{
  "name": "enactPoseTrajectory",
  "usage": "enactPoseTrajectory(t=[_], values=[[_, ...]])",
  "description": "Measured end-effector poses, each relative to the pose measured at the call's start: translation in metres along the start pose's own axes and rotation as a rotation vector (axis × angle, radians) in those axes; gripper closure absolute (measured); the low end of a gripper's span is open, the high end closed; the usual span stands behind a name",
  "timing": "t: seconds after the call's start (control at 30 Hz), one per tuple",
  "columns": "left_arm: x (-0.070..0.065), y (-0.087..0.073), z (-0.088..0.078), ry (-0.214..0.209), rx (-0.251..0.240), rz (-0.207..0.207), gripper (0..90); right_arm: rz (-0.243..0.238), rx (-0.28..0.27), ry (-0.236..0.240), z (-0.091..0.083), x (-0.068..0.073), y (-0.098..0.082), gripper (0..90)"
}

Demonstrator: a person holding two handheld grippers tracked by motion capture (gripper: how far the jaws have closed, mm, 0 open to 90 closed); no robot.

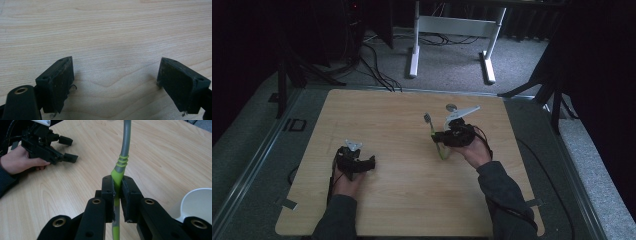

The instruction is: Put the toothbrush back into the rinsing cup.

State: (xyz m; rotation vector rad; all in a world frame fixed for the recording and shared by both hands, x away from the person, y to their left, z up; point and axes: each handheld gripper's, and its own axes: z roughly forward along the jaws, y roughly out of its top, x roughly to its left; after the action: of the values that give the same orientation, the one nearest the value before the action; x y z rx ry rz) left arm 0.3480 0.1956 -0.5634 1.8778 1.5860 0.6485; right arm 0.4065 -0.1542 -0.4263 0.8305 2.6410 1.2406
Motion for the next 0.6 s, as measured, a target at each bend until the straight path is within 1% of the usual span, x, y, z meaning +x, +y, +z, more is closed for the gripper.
enactPoseTrajectory(t=[0.37,0.6], values=[[0.0,0.0,0.0,0.0,0.0,0.0,14.5,0.017,-0.036,-0.009,-0.0012,-0.002,-0.0006,81.3],[0.0,0.0,0.0,0.0,0.0,0.0,14.5,0.032,-0.073,-0.009,-0.0039,-0.0037,-0.0001,81.3]])
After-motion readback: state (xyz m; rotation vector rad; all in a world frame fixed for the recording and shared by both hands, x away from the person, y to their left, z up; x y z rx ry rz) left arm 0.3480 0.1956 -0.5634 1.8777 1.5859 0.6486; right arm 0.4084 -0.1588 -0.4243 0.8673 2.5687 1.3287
